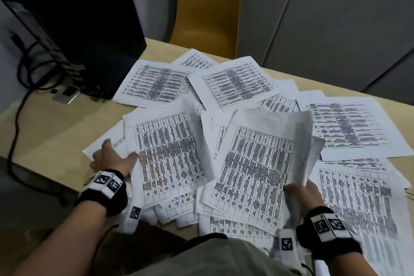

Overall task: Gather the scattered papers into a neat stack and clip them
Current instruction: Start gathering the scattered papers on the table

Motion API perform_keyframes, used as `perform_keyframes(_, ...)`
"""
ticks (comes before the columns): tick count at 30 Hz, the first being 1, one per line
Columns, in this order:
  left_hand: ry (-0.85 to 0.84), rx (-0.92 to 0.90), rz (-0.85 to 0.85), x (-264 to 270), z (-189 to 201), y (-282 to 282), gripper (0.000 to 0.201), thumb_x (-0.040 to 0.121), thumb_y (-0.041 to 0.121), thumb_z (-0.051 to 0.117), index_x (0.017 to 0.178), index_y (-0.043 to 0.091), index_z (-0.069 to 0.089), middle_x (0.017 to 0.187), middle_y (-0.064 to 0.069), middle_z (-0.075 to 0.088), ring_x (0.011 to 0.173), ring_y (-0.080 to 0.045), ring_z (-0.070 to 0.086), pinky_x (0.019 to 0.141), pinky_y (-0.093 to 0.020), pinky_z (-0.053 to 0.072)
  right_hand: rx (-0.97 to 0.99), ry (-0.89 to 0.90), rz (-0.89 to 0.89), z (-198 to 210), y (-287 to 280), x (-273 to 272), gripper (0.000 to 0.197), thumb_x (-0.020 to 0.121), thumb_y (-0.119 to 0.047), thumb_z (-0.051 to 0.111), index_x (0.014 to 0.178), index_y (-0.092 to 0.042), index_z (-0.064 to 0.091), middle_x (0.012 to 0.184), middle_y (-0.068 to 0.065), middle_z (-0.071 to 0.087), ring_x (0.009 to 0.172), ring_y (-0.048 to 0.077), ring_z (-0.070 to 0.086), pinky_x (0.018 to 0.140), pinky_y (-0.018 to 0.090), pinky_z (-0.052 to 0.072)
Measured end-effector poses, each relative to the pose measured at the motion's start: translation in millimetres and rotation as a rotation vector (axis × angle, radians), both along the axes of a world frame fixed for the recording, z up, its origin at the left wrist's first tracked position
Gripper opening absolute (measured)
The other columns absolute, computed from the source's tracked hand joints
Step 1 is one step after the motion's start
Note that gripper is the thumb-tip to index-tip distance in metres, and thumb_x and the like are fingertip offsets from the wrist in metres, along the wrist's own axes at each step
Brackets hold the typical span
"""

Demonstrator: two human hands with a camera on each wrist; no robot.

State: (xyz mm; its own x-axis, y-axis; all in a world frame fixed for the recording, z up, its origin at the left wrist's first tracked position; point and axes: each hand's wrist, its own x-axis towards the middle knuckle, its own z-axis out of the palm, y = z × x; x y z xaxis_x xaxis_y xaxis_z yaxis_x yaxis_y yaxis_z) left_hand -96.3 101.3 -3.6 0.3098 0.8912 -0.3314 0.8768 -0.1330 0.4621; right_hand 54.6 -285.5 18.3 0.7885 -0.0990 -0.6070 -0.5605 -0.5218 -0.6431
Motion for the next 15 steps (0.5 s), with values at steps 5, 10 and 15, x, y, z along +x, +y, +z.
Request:
perform_keyframes(5, 0.139, -0.111, -0.154, 13, 3, 17, 0.085, 0.062, 0.051, 0.077, 0.126, 0.007, 0.041, 0.126, -0.019, 0.051, 0.121, -0.039, 0.043, 0.097, -0.043, 0.040, 0.037, 0.016, -0.007, 1, 0, -2, 0.019, 0.083, 0.001, 0.055, 0.101, 0.007, 0.051, 0.070, 0.013, 0.055, 0.061, 0.022, 0.051, 0.052, 0.023, 0.037)
perform_keyframes(10, 0.168, -0.041, -0.172, 16, 3, 7, 0.088, 0.059, 0.048, 0.081, 0.129, 0.015, 0.038, 0.130, -0.021, 0.037, 0.121, -0.040, 0.033, 0.099, -0.048, 0.034, 0.098, 0.015, -0.036, 4, 0, -4, 0.013, 0.084, 0.003, 0.053, 0.096, 0.003, 0.048, 0.070, 0.012, 0.052, 0.059, 0.021, 0.048, 0.051, 0.024, 0.037)
perform_keyframes(15, 0.098, -0.094, -0.137, 24, 8, -2, 0.118, 0.057, 0.028, 0.087, 0.145, 0.022, 0.008, 0.136, -0.023, 0.025, 0.124, -0.044, 0.037, 0.101, -0.052, 0.034, 0.122, 0.025, -0.067, -2, -2, -3, 0.014, 0.083, 0.002, 0.056, 0.094, 0.000, 0.049, 0.073, 0.015, 0.054, 0.062, 0.024, 0.050, 0.057, 0.027, 0.044)
